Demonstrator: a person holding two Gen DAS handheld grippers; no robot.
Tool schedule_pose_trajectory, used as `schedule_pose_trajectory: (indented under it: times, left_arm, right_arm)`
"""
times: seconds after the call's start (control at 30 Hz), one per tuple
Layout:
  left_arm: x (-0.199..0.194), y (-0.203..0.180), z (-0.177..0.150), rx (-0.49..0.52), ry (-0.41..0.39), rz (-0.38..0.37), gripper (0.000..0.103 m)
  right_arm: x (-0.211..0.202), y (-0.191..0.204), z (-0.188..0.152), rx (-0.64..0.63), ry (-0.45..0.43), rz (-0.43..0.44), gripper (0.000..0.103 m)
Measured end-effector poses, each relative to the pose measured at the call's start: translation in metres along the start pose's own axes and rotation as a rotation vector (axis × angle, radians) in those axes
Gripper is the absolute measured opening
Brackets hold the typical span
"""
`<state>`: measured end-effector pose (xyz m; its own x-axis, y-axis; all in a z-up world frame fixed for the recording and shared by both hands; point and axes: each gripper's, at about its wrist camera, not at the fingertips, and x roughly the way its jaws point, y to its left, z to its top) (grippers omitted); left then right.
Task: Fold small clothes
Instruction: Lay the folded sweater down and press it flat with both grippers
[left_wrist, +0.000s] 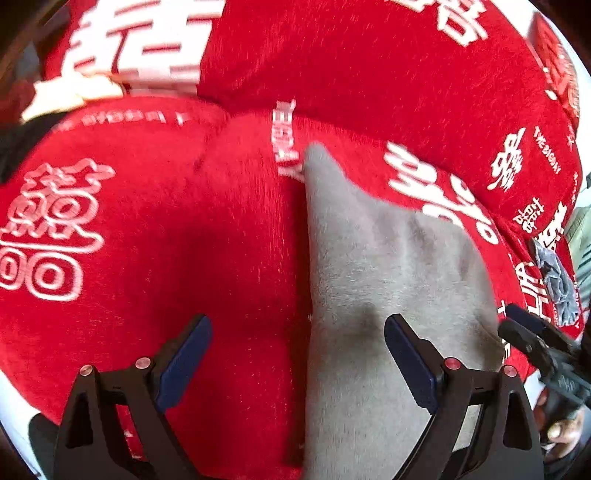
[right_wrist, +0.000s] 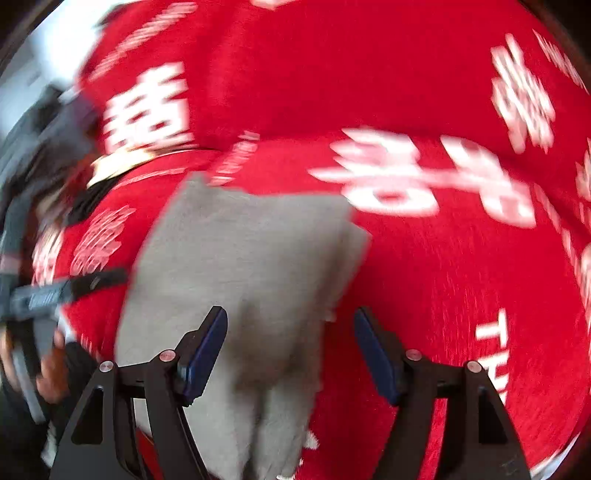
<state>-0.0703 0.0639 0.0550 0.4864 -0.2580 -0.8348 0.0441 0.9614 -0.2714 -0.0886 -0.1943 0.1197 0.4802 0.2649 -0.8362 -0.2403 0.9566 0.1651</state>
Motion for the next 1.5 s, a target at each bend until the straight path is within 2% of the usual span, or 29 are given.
schedule_pose_trajectory:
  times: [0.1,0.13,0.2,0.23,0.27,0.33,0.47,0.53,0.63,0.67,0.77,0.87,0.93,1.07,1.17,1.27,1.33,1.43,1.5]
  left_arm:
    - [-0.007,-0.017,-0.006,0.066,-0.027,0.013,0.095]
    - [-0.004,-0.024,-0.007,0.097,-0.032,0.036,0.095]
    - [0.009,-0.032,-0.008,0.145,-0.035,0.128,0.095]
    - [0.021,-0.030,-0.008,0.149,-0.012,0.180,0.095]
    - [0.029,-0.025,-0.008,0.138,0.011,0.175,0.095]
    - [0.035,-0.014,-0.009,0.089,0.023,0.137,0.103]
    - [0.038,-0.008,-0.010,0.067,0.033,0.114,0.103]
    - [0.034,-0.012,-0.004,0.068,0.036,0.121,0.103]
    - [0.028,-0.019,0.014,0.085,-0.008,0.151,0.103]
    - [0.034,-0.023,0.023,0.093,0.000,0.185,0.103]
    - [0.056,-0.029,0.041,0.123,0.053,0.231,0.103]
    - [0.073,-0.035,0.052,0.148,0.074,0.273,0.103]
    - [0.080,-0.037,0.058,0.158,0.077,0.280,0.103]
    - [0.101,-0.035,0.071,0.145,0.101,0.286,0.103]
    - [0.112,-0.034,0.078,0.124,0.112,0.257,0.103]
    - [0.111,-0.036,0.084,0.135,0.122,0.260,0.103]
    - [0.098,-0.037,0.082,0.145,0.096,0.282,0.103]
    - [0.079,-0.038,0.071,0.154,0.071,0.251,0.103]
    - [0.072,-0.041,0.061,0.171,0.061,0.255,0.103]
  right_arm:
    - [-0.004,0.039,-0.013,-0.180,-0.010,0.070,0.075]
    - [-0.001,0.048,-0.018,-0.224,-0.002,0.076,0.075]
    - [0.013,0.059,-0.026,-0.283,0.023,0.051,0.074]
    - [0.021,0.058,-0.029,-0.284,0.040,0.034,0.074]
    - [0.029,0.052,-0.032,-0.265,0.056,0.029,0.074]
    - [0.035,0.042,-0.036,-0.227,0.056,0.051,0.074]
    - [0.032,0.037,-0.038,-0.223,0.041,0.086,0.074]
    - [0.026,0.036,-0.030,-0.197,0.038,0.106,0.075]
    - [0.025,0.029,-0.007,-0.164,-0.003,0.115,0.077]
    - [0.028,0.027,-0.001,-0.161,0.004,0.107,0.079]
    - [0.053,0.013,0.022,-0.126,0.055,0.113,0.079]
    - [0.076,0.000,0.038,-0.111,0.083,0.094,0.079]
    - [0.089,-0.009,0.046,-0.107,0.105,0.062,0.079]
    - [0.107,-0.030,0.059,-0.059,0.121,0.096,0.080]
    - [0.115,-0.035,0.065,-0.054,0.128,0.090,0.080]
    - [0.111,-0.033,0.069,-0.039,0.139,0.052,0.080]
    - [0.096,-0.024,0.069,-0.059,0.106,0.024,0.080]
    - [0.068,0.005,0.057,-0.157,0.056,0.065,0.080]
    - [0.057,0.025,0.048,-0.227,0.052,0.088,0.080]
